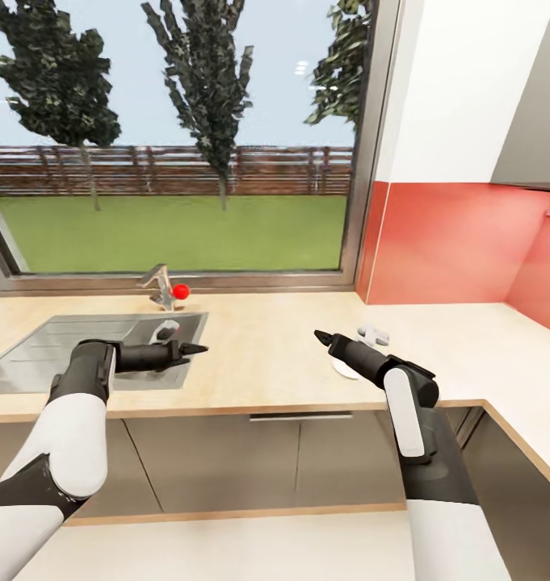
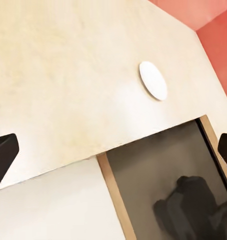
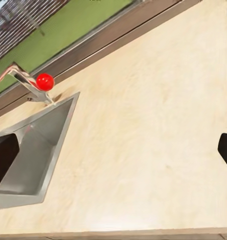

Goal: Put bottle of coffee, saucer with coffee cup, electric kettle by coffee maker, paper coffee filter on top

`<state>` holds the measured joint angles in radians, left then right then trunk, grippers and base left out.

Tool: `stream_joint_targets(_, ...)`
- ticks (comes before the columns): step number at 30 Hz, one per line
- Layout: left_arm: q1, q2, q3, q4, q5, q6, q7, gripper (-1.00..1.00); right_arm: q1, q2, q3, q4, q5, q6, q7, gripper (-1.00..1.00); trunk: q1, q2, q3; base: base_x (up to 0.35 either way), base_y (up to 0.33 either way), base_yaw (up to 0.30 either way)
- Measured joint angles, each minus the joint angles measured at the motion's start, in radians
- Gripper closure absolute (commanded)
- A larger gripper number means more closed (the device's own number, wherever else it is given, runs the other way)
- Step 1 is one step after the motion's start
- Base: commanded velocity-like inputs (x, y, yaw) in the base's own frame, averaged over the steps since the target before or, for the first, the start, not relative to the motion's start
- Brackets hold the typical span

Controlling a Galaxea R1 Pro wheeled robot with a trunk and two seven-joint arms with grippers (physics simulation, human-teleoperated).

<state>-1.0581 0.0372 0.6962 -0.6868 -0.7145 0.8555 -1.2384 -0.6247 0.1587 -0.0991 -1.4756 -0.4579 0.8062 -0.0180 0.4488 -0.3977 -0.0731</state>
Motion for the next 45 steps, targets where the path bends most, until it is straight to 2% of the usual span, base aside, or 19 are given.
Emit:
stream_joint_targets(6, 0.0, 0.0, 0.002, 0.005, 0.024, 0.0, 0.001, -1.0, 0.0, 0.002, 0.001, 0.002, 0.0, 0.0, 0.0, -1.0, 0.0, 0.0, 0.0, 0.283, -0.154, -0.025)
stream_joint_targets(17, 0.002, 0.0, 0.002, 0.008, 0.026, 0.0, 0.001, -1.0, 0.0, 0.003, 0.002, 0.008, 0.002, 0.001, 0.001, -1.0, 0.0, 0.0, 0.0, 0.282, -0.156, -0.228)
stream_joint_targets(25, 0.029, -0.002, 0.004, 0.013, 0.027, 0.0, 0.004, -1.0, 0.0, 0.004, 0.005, 0.073, 0.003, 0.001, 0.001, -1.0, 0.0, 0.0, 0.0, 0.103, -0.235, -0.082)
stream_joint_targets(30, 0.052, -0.003, 0.002, 0.037, 0.073, 0.0, 0.005, -1.0, 0.0, 0.006, 0.01, 0.109, 0.002, 0.002, 0.003, -1.0, 0.0, 0.0, 0.0, 0.163, -0.224, -0.001)
stream_joint_targets(32, 0.059, -0.002, 0.002, 0.04, 0.08, 0.0, 0.007, -1.0, 0.0, 0.006, 0.038, 0.148, 0.001, 0.002, 0.004, -1.0, 0.0, 0.0, 0.0, 0.261, -0.161, 0.0)
stream_joint_targets(38, 0.064, -0.002, 0.002, 0.04, 0.082, 0.0, 0.008, -1.0, 0.0, 0.007, 0.111, 0.159, -0.003, 0.002, 0.004, -1.0, 0.0, 0.0, 0.0, 0.243, -0.088, 0.0)
stream_joint_targets(39, 0.07, -0.008, -0.004, 0.046, 0.087, 0.0, 0.003, -1.0, 0.0, 0.001, 0.116, 0.165, -0.008, -0.003, 0.009, -1.0, 0.002, 0.001, 0.0, 0.0, 0.0, 0.0)
stream_joint_targets(41, 0.081, -0.019, -0.015, 0.057, 0.098, -0.006, -0.009, -1.0, 0.004, 0.012, 0.117, 0.176, -0.022, 0.001, 0.019, -1.0, 0.0, 0.0, 0.0, 0.0, 0.0, 0.0)
stream_joint_targets(43, 0.093, -0.031, -0.027, 0.068, 0.105, -0.006, -0.02, -1.0, 0.004, 0.013, 0.117, 0.188, -0.034, 0.001, 0.03, -1.0, 0.0, 0.0, 0.0, 0.081, -0.052, 0.0)
stream_joint_targets(45, 0.104, -0.019, -0.036, 0.057, 0.093, -0.013, -0.009, -1.0, 0.007, 0.016, 0.119, 0.176, -0.022, 0.004, 0.019, -1.0, 0.0, 0.0, 0.0, 0.196, -0.129, 0.0)
